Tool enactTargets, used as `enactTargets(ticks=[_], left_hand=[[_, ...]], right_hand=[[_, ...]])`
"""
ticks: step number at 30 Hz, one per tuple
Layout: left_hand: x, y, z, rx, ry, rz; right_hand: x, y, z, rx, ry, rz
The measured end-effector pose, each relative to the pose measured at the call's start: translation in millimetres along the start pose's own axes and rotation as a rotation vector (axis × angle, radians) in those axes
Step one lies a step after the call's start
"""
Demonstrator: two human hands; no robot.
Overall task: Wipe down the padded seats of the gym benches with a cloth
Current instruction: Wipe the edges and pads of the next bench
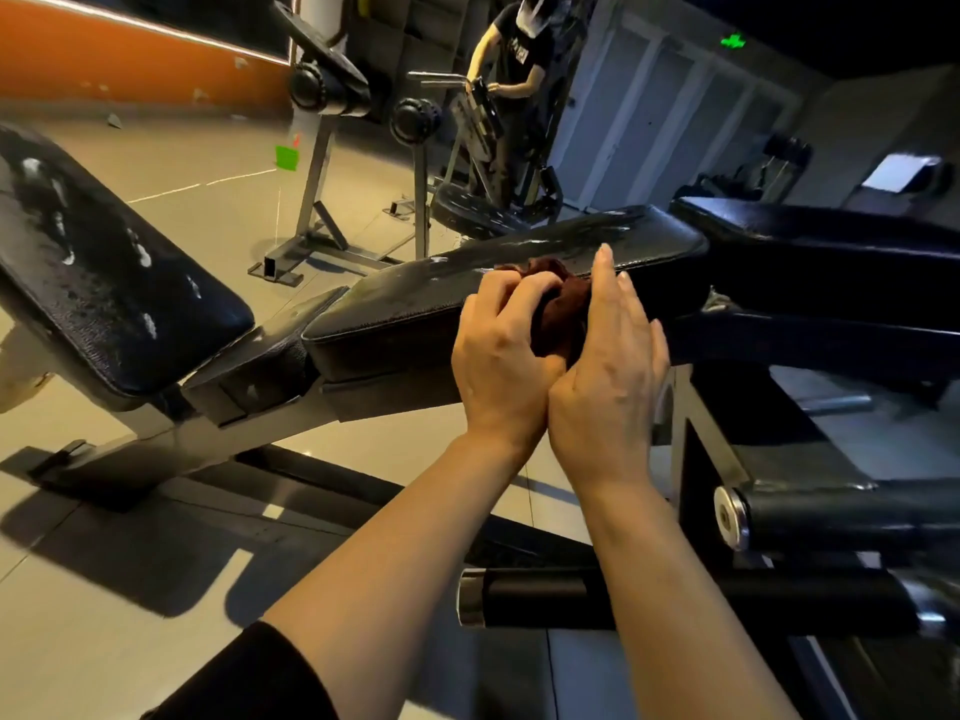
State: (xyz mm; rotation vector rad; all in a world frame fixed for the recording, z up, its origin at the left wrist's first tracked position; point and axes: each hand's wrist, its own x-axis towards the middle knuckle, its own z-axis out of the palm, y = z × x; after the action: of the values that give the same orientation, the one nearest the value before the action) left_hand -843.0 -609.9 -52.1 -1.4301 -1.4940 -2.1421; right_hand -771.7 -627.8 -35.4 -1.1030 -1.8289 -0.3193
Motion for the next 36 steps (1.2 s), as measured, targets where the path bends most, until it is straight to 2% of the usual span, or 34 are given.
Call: enactTargets(ticks=[3,6,13,17,19,22,24,29,36], left_hand=[[4,1,3,0.051,-0.039,0.083],[7,0,-1,0.064,-0.071,0.085],[-15,-23,-24,0.117,-0.077,-0.061],[-33,-41,-46,0.197,-0.002,-0.292],[-28,-32,-47,0.177,0.025,-0.211],[-5,-7,-29,0.130,-0.037,0.051],[9,4,-17,0.130,-0.056,0.119],[15,-11,-16,0.131,-0.081,0.131],[-4,-50,-47,0.196,-0.082,0.043]], right_hand=[[-1,-1,-2,0.081,0.034,0.053],[-2,-3,-2,0.094,0.025,0.061],[-6,-3,-8,0.058,-0.115,0.073],[-6,-5,-9,0.064,-0.119,0.080],[-6,-6,-8,0.073,-0.106,0.089],[-6,-5,-5,0.075,-0.095,0.077],[-8,-4,-3,0.048,-0.085,0.045],[-10,-7,-3,-0.035,-0.108,-0.008],[-17,-18,5,-0.247,-0.319,-0.239]])
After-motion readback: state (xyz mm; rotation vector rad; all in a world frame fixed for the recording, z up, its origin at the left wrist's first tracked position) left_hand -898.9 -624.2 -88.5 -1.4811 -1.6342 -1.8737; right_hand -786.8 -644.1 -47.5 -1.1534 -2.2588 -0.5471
